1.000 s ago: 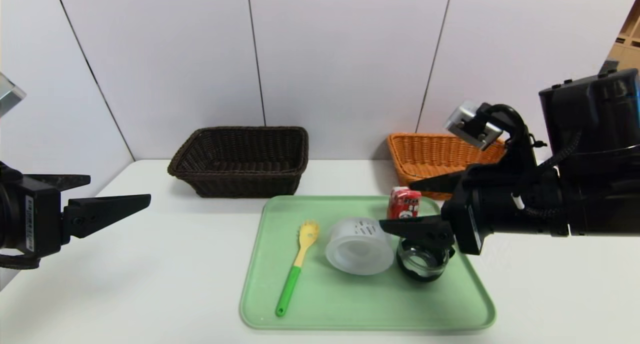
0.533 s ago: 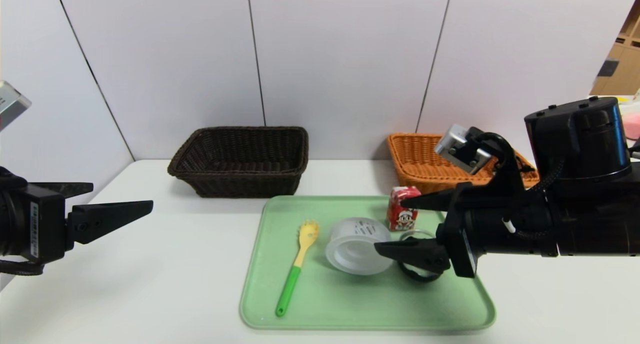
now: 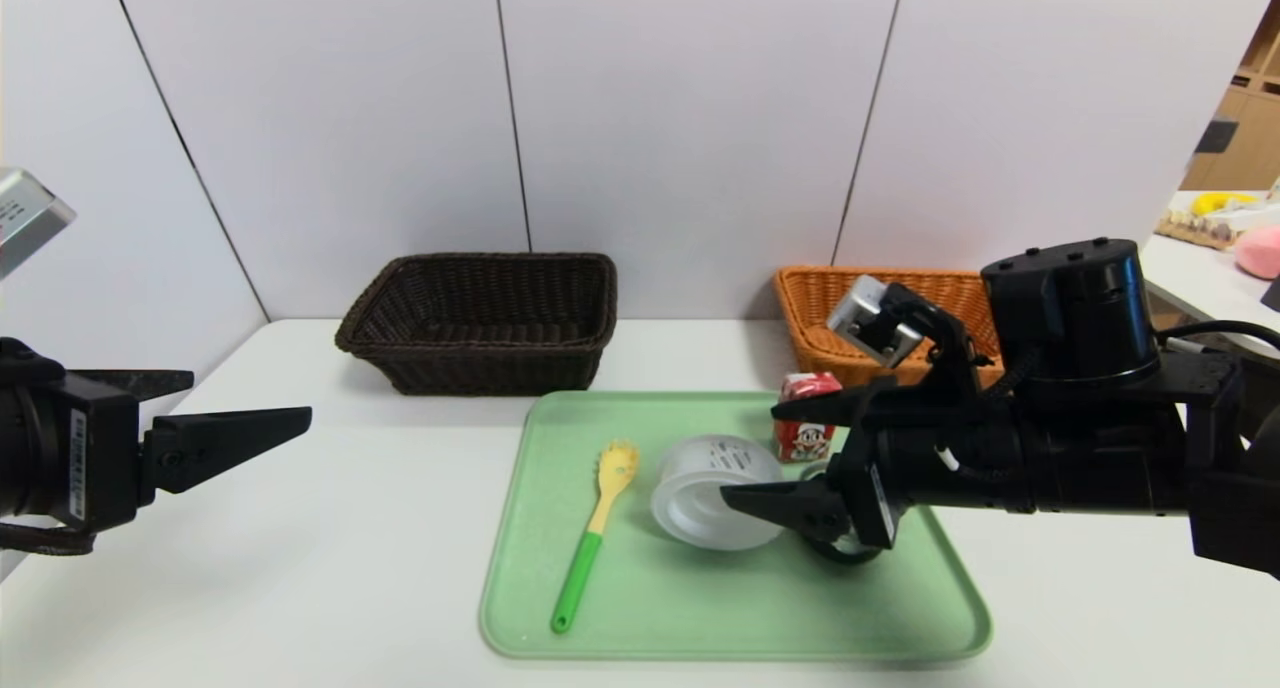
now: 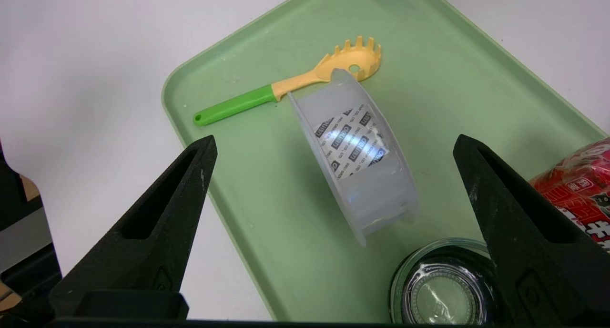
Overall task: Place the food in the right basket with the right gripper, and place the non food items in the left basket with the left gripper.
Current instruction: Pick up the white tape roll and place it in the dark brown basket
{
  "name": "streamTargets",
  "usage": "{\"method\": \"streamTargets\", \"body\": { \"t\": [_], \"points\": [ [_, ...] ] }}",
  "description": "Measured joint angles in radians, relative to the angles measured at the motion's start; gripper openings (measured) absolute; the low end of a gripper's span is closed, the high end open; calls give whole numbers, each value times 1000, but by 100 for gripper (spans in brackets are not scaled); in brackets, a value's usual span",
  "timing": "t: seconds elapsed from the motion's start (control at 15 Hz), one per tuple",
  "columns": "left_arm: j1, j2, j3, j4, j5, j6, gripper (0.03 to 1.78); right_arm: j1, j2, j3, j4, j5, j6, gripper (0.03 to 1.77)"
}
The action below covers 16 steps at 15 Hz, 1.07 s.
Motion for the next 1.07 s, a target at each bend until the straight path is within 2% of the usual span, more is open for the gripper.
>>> {"method": "streamTargets", "body": {
  "t": [0.2,1.07],
  "points": [
    [-5,9,1,0,-1,-1,169,-11,46,0,-59,15,0,171],
    [-26,61,18,-63,0,-28,169,-1,177,1,-112,17,-8,171]
  ]
}}
